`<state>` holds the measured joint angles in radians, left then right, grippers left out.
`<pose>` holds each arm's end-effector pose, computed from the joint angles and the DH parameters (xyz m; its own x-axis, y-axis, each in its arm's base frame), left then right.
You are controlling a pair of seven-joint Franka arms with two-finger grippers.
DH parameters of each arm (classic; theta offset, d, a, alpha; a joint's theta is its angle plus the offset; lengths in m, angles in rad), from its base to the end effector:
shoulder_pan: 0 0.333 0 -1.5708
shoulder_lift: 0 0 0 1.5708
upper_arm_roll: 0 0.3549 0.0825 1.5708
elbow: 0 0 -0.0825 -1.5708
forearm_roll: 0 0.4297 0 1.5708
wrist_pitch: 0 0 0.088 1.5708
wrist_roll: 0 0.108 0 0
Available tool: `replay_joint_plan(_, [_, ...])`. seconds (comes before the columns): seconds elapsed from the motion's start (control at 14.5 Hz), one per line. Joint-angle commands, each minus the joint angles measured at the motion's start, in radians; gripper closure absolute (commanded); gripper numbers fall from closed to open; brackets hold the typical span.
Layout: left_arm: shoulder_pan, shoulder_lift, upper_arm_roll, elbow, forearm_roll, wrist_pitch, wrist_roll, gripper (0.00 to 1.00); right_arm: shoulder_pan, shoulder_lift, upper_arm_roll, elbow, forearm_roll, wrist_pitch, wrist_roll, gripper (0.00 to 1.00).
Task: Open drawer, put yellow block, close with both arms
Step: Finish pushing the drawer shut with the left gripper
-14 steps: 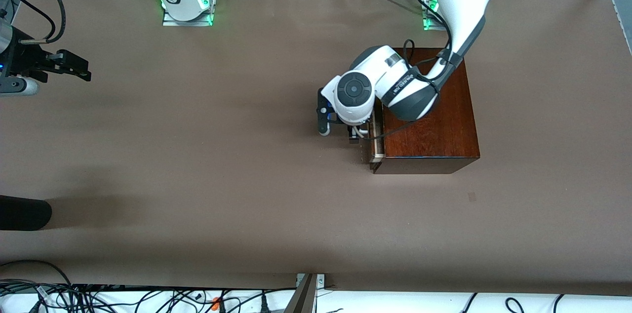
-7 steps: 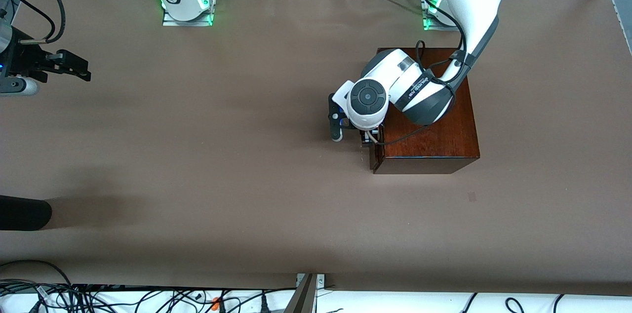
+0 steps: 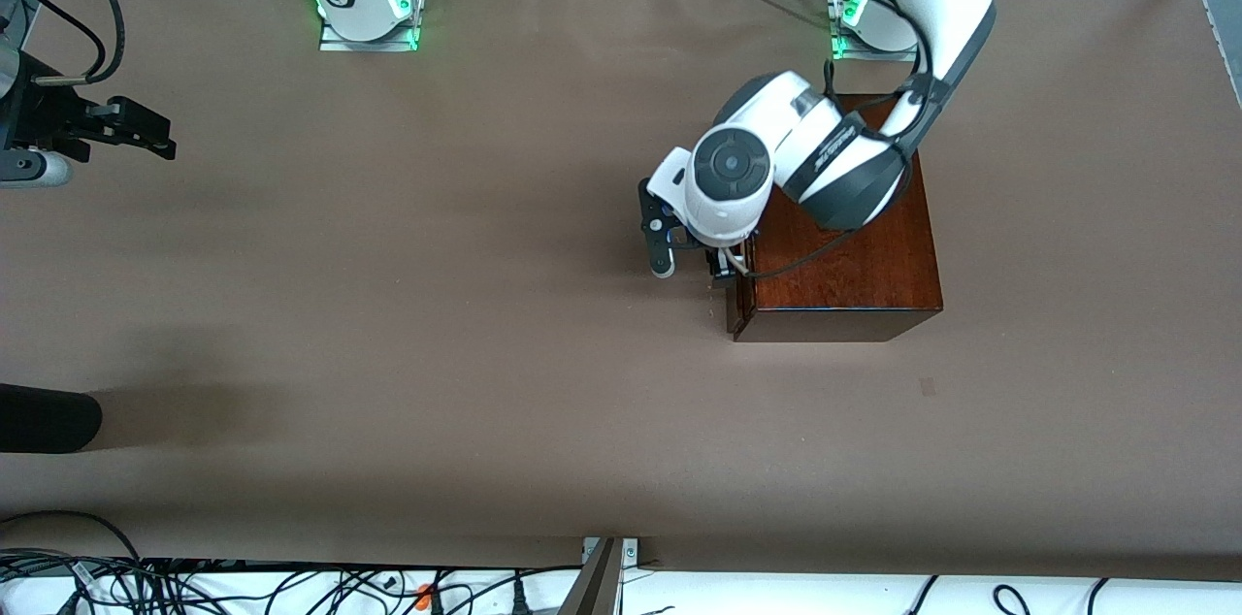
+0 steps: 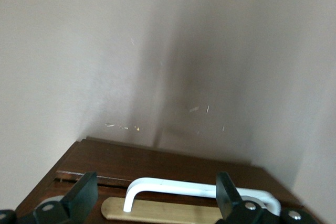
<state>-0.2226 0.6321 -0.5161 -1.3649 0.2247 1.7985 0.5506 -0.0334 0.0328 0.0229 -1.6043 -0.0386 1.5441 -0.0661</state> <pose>0.6304 -0.4349 0.3883 0.2763 -0.9594 -0.0560 -0.9502 -0.2814 0.1339 0.6058 -0.0108 0.6232 0.9940 0.0546 -0.0951 0.0578 -0.9978 0.0315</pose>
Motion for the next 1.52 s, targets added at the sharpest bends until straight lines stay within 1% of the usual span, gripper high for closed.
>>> replay_joint_plan(0.0, [0.005,-0.067,0.001,0.046,-0.036,-0.094,-0.159,0.0,-0.014,0.003,0.011,0.02,-0.001,-0.015,-0.003,0.0])
replay_joint_plan(0.07, [0.014,-0.101,0.008,0.046,-0.035,-0.141,-0.193,0.0,-0.014,0.003,0.011,0.021,-0.001,-0.013,-0.003,0.0])
replay_joint_plan(0.28, [0.152,-0.201,0.013,0.049,-0.022,-0.258,-0.199,0.0,-0.016,0.001,0.011,0.021,-0.001,-0.015,-0.003,0.0])
replay_joint_plan(0.41, [0.21,-0.274,0.014,0.049,-0.022,-0.309,-0.198,0.0,-0.016,0.002,0.011,0.02,-0.003,-0.015,-0.003,0.0])
replay_joint_plan(0.55, [0.282,-0.31,0.007,0.05,-0.031,-0.343,-0.192,0.0,-0.016,0.001,0.011,0.021,-0.001,-0.015,-0.003,0.0])
replay_joint_plan(0.62, [0.293,-0.349,0.03,0.043,-0.034,-0.347,-0.196,0.0,-0.016,0.001,0.011,0.021,-0.001,-0.015,-0.003,0.0])
replay_joint_plan(0.69, [0.282,-0.397,0.083,0.027,-0.034,-0.328,-0.216,0.0,-0.016,0.001,0.011,0.021,-0.001,-0.013,-0.003,0.0])
replay_joint_plan(0.83, [0.281,-0.432,0.166,0.006,-0.063,-0.32,-0.241,0.0,-0.016,0.001,0.011,0.021,-0.001,-0.015,-0.003,0.0])
replay_joint_plan(0.9, [0.263,-0.468,0.23,-0.034,-0.102,-0.305,-0.257,0.0,-0.016,0.001,0.011,0.021,-0.001,-0.013,-0.003,0.0])
replay_joint_plan(1.04, [0.207,-0.52,0.394,-0.089,-0.183,-0.281,-0.299,0.0,-0.016,0.001,0.011,0.021,-0.001,-0.013,-0.003,0.0])
replay_joint_plan(1.1, [0.2,-0.54,0.437,-0.118,-0.2,-0.277,-0.302,0.0,-0.016,0.001,0.011,0.021,-0.001,-0.013,-0.003,0.0])
replay_joint_plan(1.17, [0.198,-0.563,0.465,-0.155,-0.202,-0.257,-0.305,0.0,-0.016,0.001,0.011,0.021,-0.001,-0.013,-0.003,0.0])
replay_joint_plan(1.24, [0.196,-0.593,0.496,-0.207,-0.203,-0.225,-0.305,0.0,-0.016,0.001,0.011,0.021,-0.001,-0.015,-0.003,0.0])
replay_joint_plan(1.38, [0.177,-0.663,0.539,-0.322,-0.205,-0.125,-0.322,0.0,-0.016,0.001,0.011,0.021,-0.001,-0.013,-0.003,0.0])
replay_joint_plan(1.45, [0.172,-0.684,0.556,-0.362,-0.206,-0.093,-0.383,0.0,-0.016,0.001,0.011,0.021,-0.001,-0.013,-0.001,0.0])
